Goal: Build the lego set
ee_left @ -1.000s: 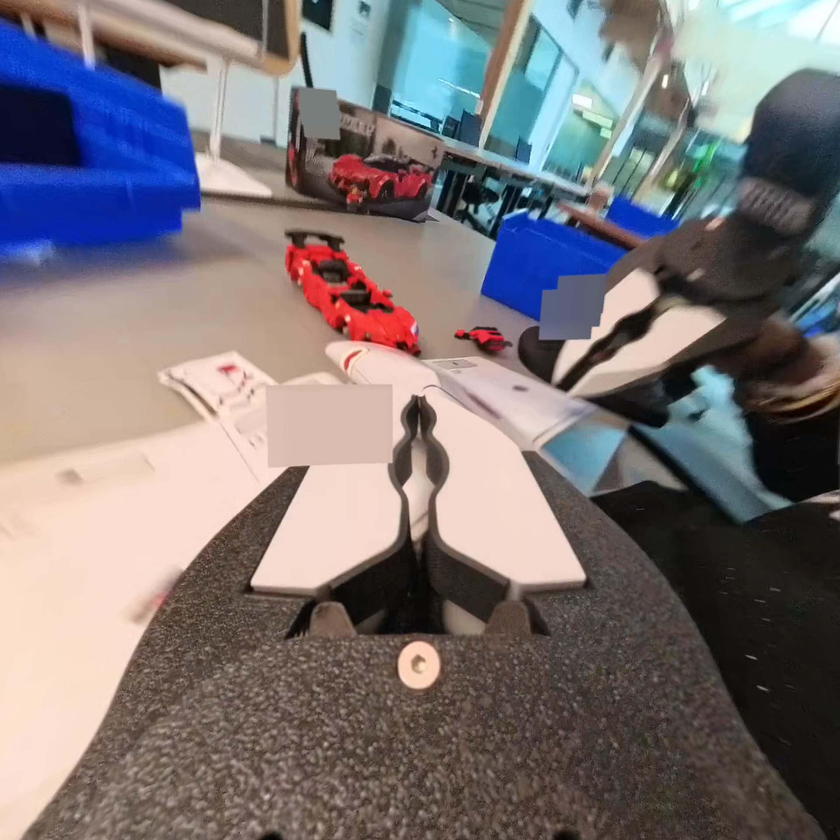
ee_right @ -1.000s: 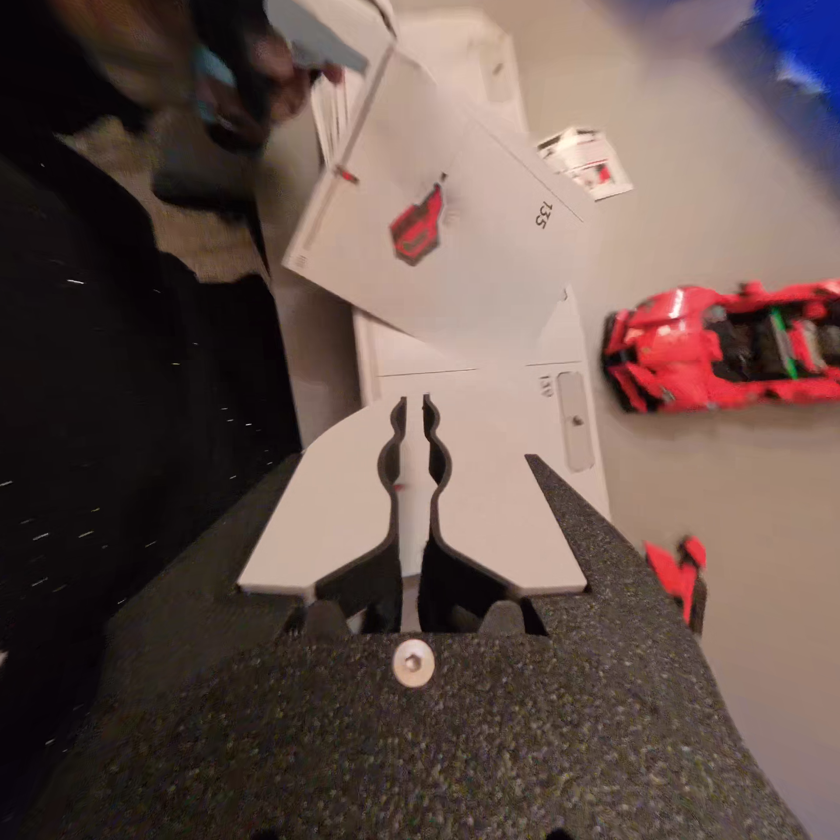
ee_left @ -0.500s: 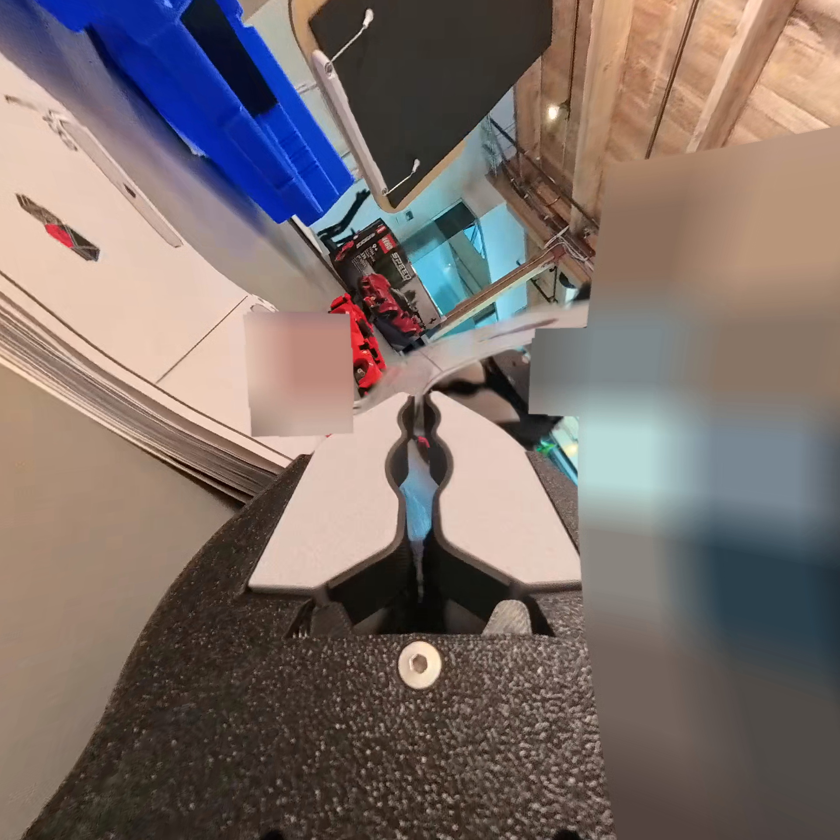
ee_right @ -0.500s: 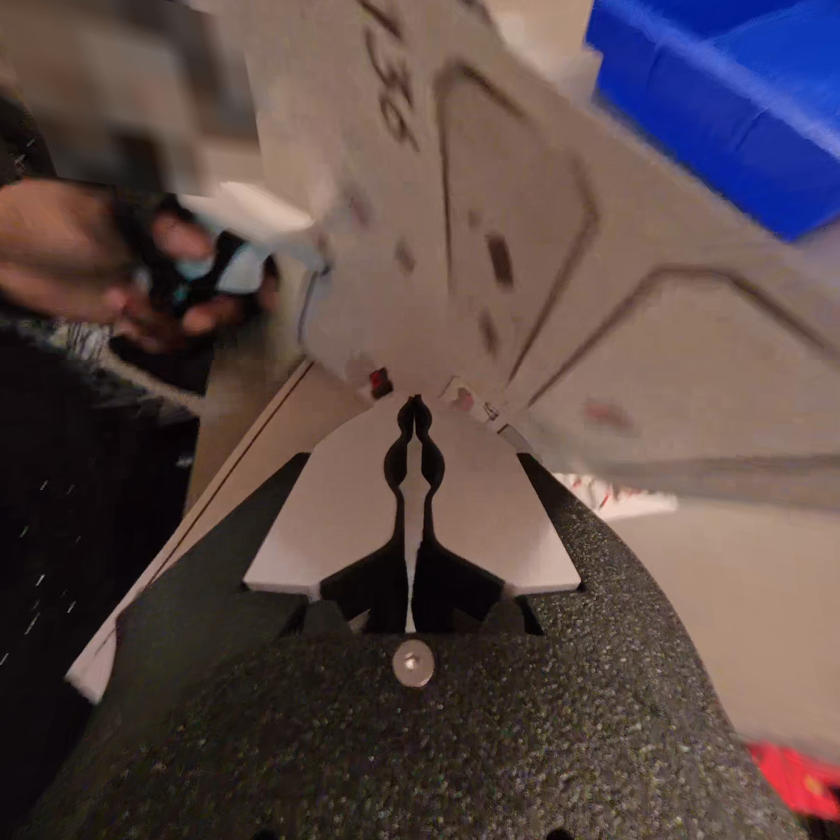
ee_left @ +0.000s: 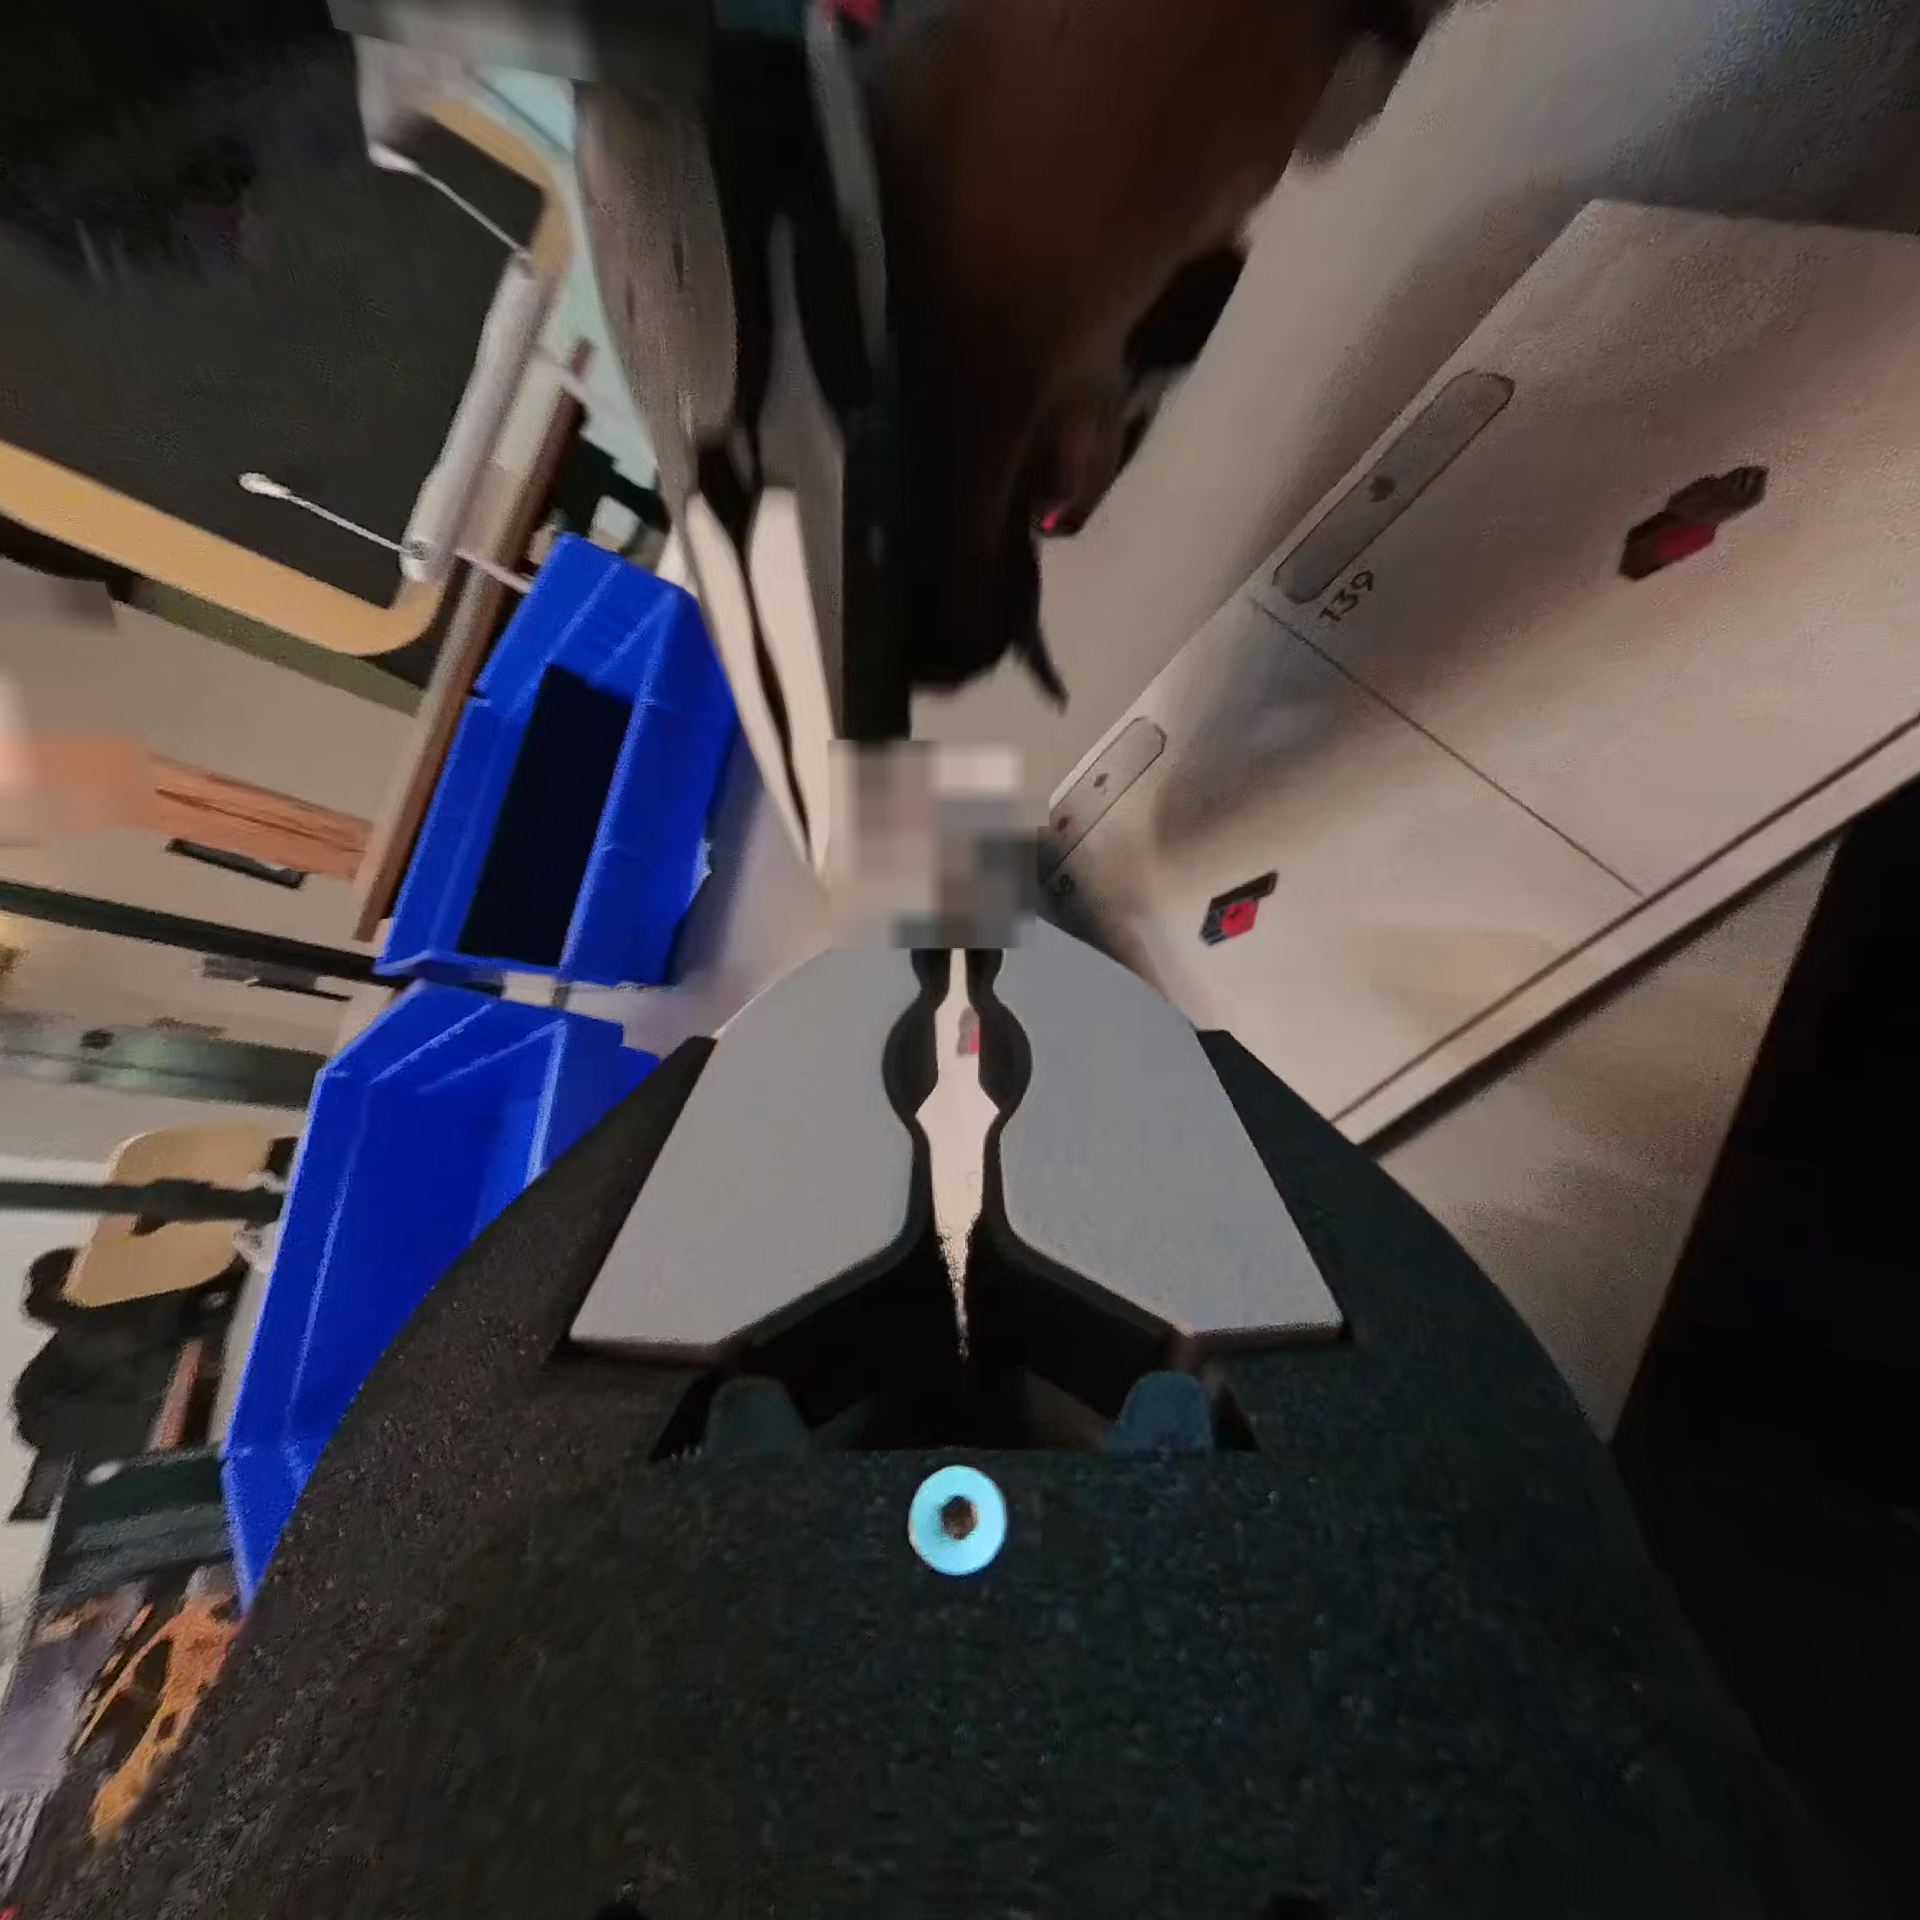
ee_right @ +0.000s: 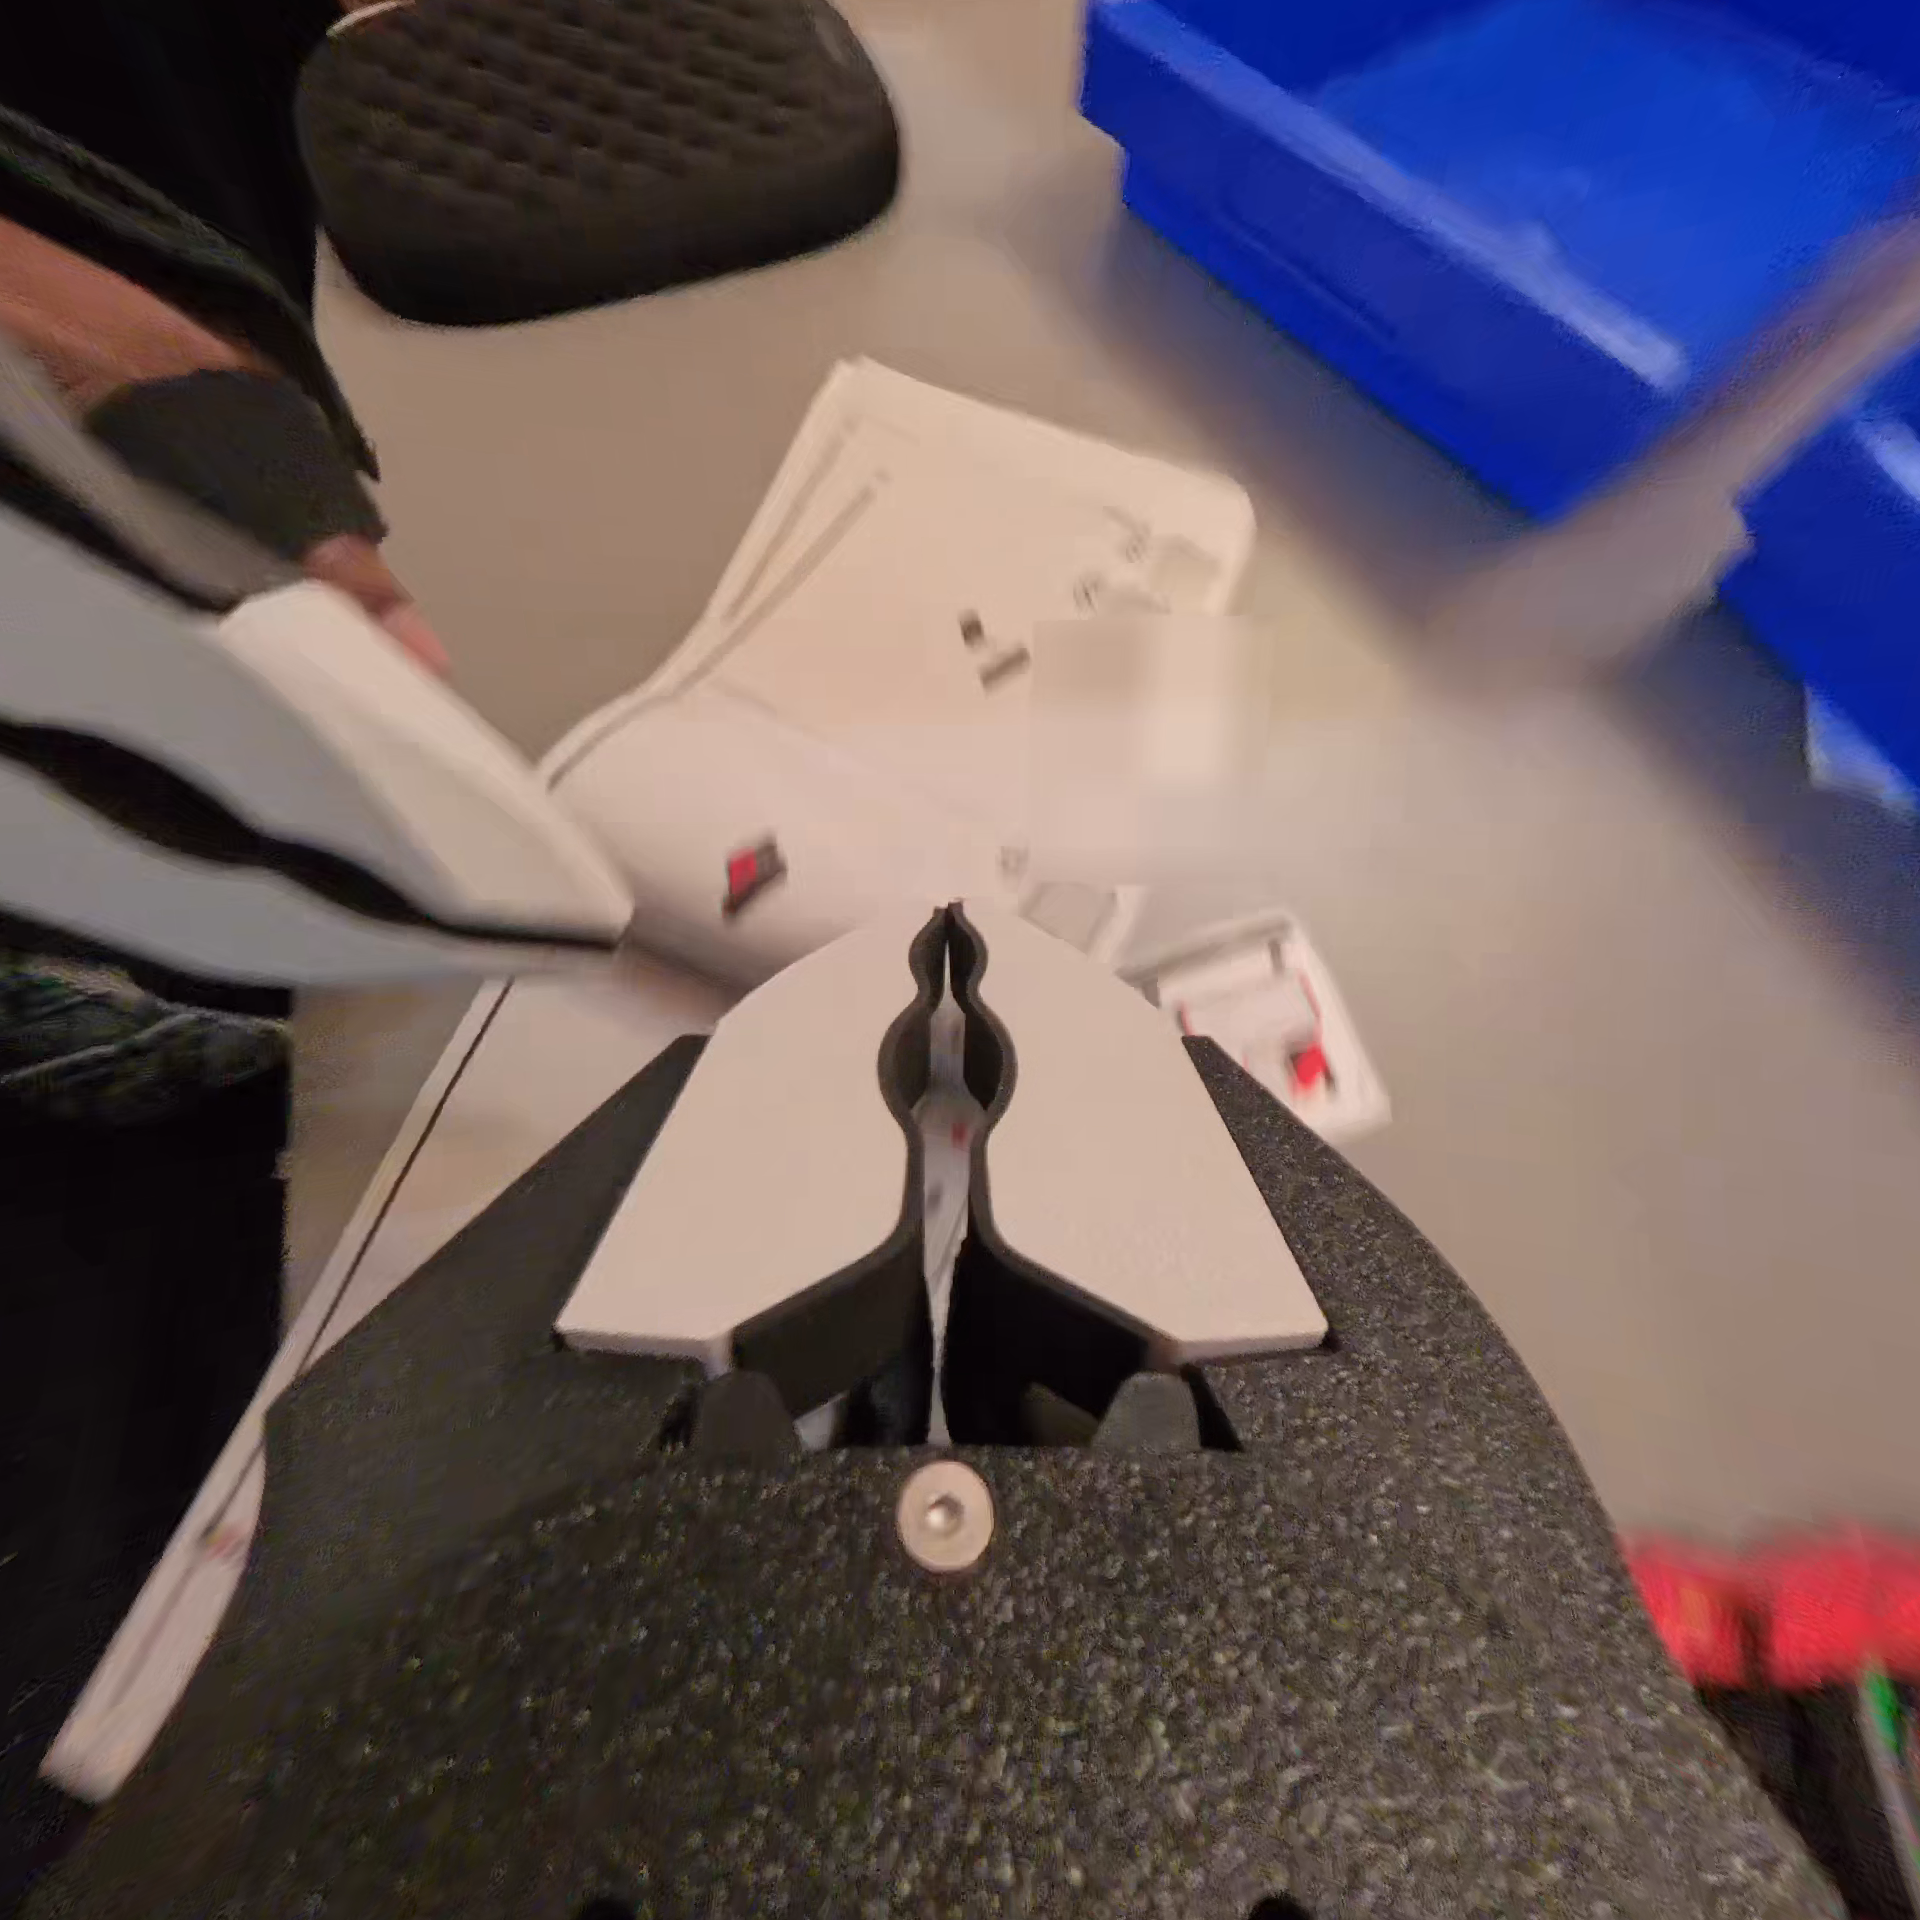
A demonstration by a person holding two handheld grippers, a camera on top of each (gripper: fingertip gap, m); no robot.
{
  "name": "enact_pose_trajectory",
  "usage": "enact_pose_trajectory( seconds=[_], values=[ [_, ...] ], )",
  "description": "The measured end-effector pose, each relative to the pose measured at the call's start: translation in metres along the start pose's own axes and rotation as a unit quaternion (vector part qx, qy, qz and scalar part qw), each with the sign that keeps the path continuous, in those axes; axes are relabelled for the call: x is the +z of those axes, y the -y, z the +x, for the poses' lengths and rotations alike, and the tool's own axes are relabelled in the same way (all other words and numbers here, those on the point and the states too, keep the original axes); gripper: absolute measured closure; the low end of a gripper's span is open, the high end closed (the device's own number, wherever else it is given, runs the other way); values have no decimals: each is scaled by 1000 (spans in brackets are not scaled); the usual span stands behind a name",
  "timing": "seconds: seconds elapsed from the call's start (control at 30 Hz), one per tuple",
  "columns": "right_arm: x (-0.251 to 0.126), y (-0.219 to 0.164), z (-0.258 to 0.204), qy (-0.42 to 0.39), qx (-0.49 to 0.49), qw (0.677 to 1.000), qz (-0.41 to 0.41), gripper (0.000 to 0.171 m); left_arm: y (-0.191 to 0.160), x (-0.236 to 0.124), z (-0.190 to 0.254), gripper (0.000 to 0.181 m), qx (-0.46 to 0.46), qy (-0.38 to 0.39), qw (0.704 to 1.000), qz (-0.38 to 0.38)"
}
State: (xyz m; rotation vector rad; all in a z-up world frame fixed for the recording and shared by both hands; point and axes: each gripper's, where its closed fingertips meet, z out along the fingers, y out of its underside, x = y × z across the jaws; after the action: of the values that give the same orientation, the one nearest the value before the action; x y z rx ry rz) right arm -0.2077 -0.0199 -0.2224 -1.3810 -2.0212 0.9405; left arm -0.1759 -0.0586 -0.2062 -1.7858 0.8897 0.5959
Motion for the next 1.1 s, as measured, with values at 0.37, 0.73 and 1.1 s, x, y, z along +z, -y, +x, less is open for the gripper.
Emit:
enact_pose_trajectory(
  seconds=[0.37, 0.73, 1.1],
  values=[
    [-36, -91, -48, -66, -77, 995, -13, 171, -48, 63, 4, 181, 11, -97, 987, -128],
    [-61, -111, -41, -69, -157, 985, -5, 171, -62, 38, 11, 181, 74, 36, 987, -137],
    [8, -31, -45, -113, -426, 896, 52, 171, -61, 37, 12, 181, 52, 45, 989, -129]
  ],
)
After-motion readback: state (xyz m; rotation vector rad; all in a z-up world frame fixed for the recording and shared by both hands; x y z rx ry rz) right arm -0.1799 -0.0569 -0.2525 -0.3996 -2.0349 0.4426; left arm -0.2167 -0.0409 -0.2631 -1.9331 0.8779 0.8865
